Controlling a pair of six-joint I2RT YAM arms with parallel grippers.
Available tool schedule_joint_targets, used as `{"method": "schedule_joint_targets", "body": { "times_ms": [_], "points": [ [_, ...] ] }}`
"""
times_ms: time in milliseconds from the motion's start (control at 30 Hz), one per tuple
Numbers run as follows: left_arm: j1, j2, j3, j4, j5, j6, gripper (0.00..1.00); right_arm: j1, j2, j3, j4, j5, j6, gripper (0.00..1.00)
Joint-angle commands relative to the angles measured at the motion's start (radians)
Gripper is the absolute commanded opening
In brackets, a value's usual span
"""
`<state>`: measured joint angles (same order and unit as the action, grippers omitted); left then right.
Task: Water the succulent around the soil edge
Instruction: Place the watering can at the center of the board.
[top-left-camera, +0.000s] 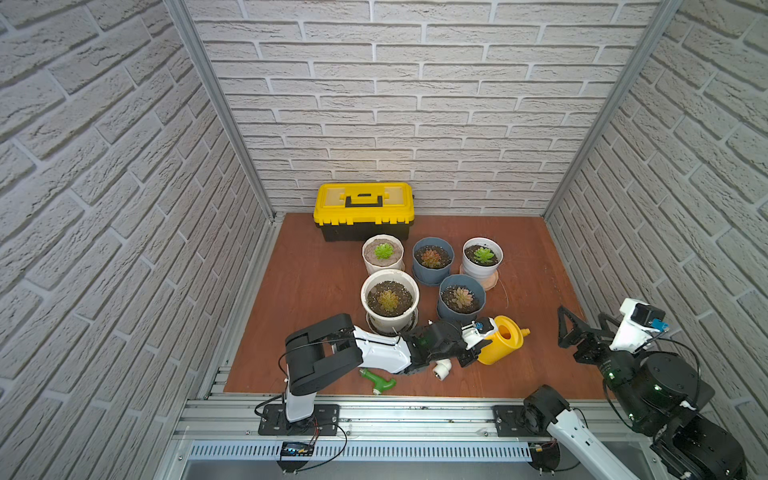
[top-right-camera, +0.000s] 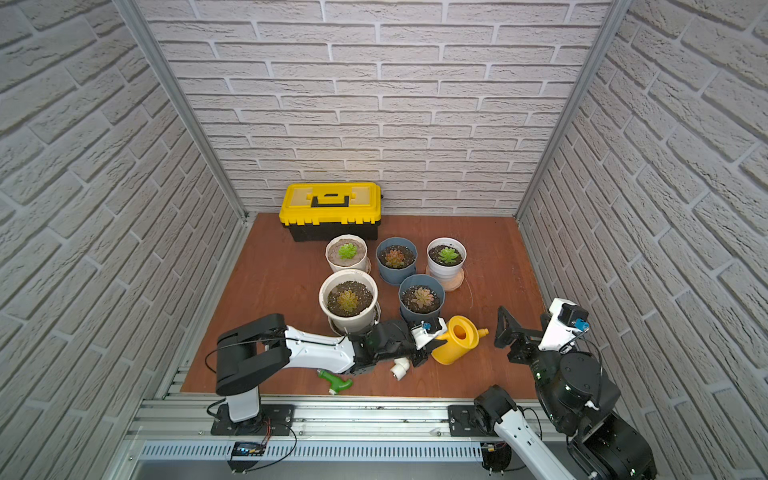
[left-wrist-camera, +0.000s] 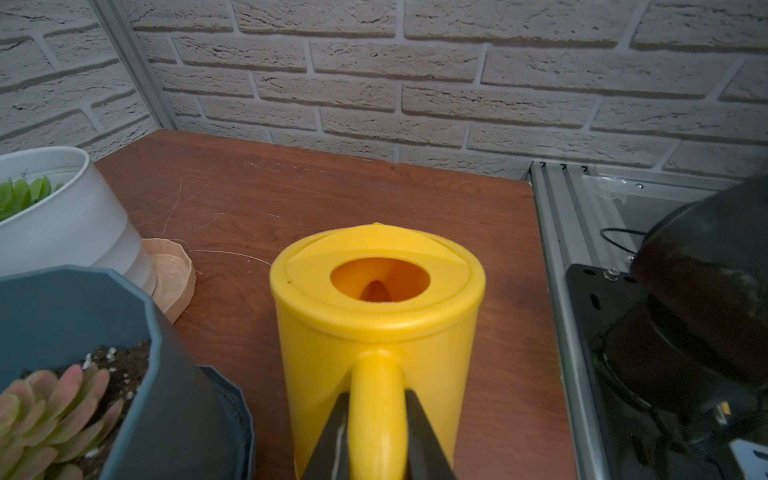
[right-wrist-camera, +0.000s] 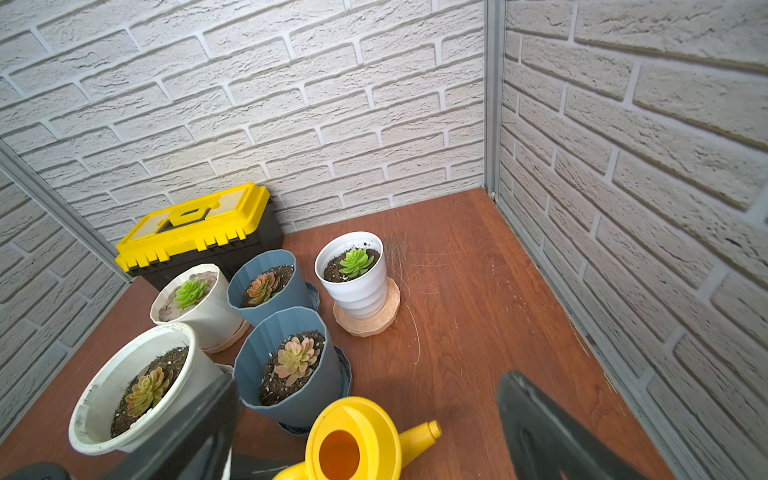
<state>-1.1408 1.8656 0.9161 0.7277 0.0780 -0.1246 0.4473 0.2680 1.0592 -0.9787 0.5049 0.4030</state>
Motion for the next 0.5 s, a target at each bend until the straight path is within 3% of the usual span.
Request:
{"method": "schedule_joint_targets", "body": {
  "times_ms": [0,267,467],
  "points": [
    [0.010,-0.002,-0.029,0.127,0.057,-0.014,0.02,-0.001,0.042,-0.015,0.017,-0.033,0.006,1.00],
    [0.012,-0.045,-0.107,0.092,0.103,-0.011,0.22,-0.001,0.114,-0.010,0.001,-0.088,0.001,1.00],
    [0.009,-0.083,-0.133,0.089,0.116,-0.021,0.38,-0.001,0.178,0.013,-0.064,-0.061,0.021,1.00]
  ]
}}
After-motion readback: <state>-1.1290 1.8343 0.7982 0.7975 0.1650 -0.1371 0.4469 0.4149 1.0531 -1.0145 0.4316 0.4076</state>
